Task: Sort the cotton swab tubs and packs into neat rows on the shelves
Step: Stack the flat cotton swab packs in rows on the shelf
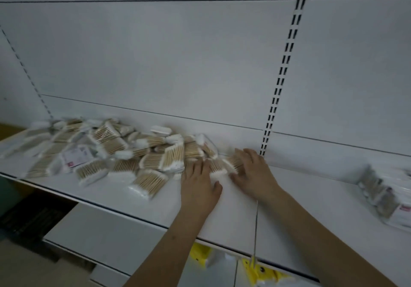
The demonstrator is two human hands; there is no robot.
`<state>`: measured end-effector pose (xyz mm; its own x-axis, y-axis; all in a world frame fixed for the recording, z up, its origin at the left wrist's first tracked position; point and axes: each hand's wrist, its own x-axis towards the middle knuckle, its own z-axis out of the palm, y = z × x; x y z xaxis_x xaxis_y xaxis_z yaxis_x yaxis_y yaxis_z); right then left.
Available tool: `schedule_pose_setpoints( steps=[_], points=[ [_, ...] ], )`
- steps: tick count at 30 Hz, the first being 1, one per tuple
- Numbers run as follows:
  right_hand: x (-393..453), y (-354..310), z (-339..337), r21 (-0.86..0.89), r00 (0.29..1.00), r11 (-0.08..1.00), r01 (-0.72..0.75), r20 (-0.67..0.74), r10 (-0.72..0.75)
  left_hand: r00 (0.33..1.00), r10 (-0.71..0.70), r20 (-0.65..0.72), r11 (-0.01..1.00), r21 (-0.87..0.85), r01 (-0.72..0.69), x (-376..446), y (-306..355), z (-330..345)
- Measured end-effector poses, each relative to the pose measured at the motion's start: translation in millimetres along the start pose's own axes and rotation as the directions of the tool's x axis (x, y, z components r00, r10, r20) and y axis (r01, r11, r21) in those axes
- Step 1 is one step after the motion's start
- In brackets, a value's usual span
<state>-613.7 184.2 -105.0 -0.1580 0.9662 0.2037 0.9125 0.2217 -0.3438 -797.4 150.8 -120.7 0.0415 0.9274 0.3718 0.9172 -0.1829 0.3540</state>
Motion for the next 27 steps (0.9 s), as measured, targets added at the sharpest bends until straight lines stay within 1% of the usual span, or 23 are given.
schedule_pose_setpoints(
  steps=[2, 5, 9, 11, 12, 14, 16, 18, 19, 21, 23, 24, 26, 27],
  points=[
    [1.4, 5.1, 12.8, 0.008, 0.999, 1.000, -0.002, 0.034, 0.001, 1.000, -0.012, 0.014, 0.997, 0.083, 0.011, 2.2, 2.5, 4.9],
    [6.2, 11.3, 12.2, 0.058, 1.000, 0.998, 0.013, 0.027, -0.014, 1.000, -0.017, -0.006, 0.994, 0.109, 0.017, 3.7, 3.6, 7.7],
    [4.1, 8.5, 4.5, 0.016, 0.999, 0.999, 0.031, 0.006, -0.032, 0.997, 0.013, -0.074, 0.991, 0.130, -0.003, 2.9, -0.8, 9.7],
    [-1.5, 7.0, 3.2, -0.060, 0.998, 0.997, 0.053, -0.022, -0.054, 0.992, 0.029, -0.120, 0.993, 0.119, -0.015, 3.2, -1.2, 10.5],
    [-5.0, 6.7, 1.9, -0.090, 0.997, 0.994, 0.060, -0.038, -0.063, 0.990, 0.040, -0.133, 0.994, 0.109, -0.025, 3.4, -1.2, 11.0],
    [-12.1, 6.7, -3.5, -0.091, 0.997, 0.995, 0.038, -0.063, -0.044, 0.989, 0.068, -0.130, 0.993, 0.104, -0.054, 3.2, -0.8, 11.0],
    [-19.6, 7.5, -11.0, -0.037, 0.998, 0.999, 0.004, -0.067, -0.007, 0.989, 0.100, -0.109, 0.990, 0.111, -0.088, 1.5, -0.4, 11.2],
    [-28.5, 8.8, -20.9, 0.077, 0.996, 0.997, -0.033, -0.080, 0.039, 0.989, 0.119, -0.093, 0.987, 0.119, -0.107, -1.0, 0.1, 10.1],
    [-33.0, 10.0, -26.1, 0.135, 0.993, 0.989, -0.052, -0.098, 0.066, 0.988, 0.122, -0.098, 0.987, 0.116, -0.111, -1.0, -0.2, 9.4],
    [-41.9, 14.5, -33.8, 0.195, 0.982, 0.978, -0.075, -0.155, 0.106, 0.980, 0.150, -0.127, 0.986, 0.086, -0.140, 0.3, 0.0, 7.2],
    [-50.7, 18.9, -42.3, 0.241, 0.965, 0.967, -0.086, -0.220, 0.141, 0.965, 0.208, -0.161, 0.978, 0.007, -0.210, 1.2, 0.8, 4.8],
    [-54.9, 21.3, -47.0, 0.300, 0.955, 0.949, -0.095, -0.241, 0.172, 0.963, 0.225, -0.148, 0.969, -0.067, -0.236, 0.4, 2.3, 2.7],
    [-64.4, 26.3, -57.2, 0.478, 0.936, 0.870, -0.119, -0.237, 0.259, 0.974, 0.210, -0.083, 0.948, -0.225, -0.223, -4.4, 8.7, -4.6],
    [-70.2, 29.5, -63.4, 0.542, 0.930, 0.831, -0.127, -0.226, 0.290, 0.980, 0.190, -0.058, 0.943, -0.265, -0.199, -6.4, 13.9, -8.5]
  ],
)
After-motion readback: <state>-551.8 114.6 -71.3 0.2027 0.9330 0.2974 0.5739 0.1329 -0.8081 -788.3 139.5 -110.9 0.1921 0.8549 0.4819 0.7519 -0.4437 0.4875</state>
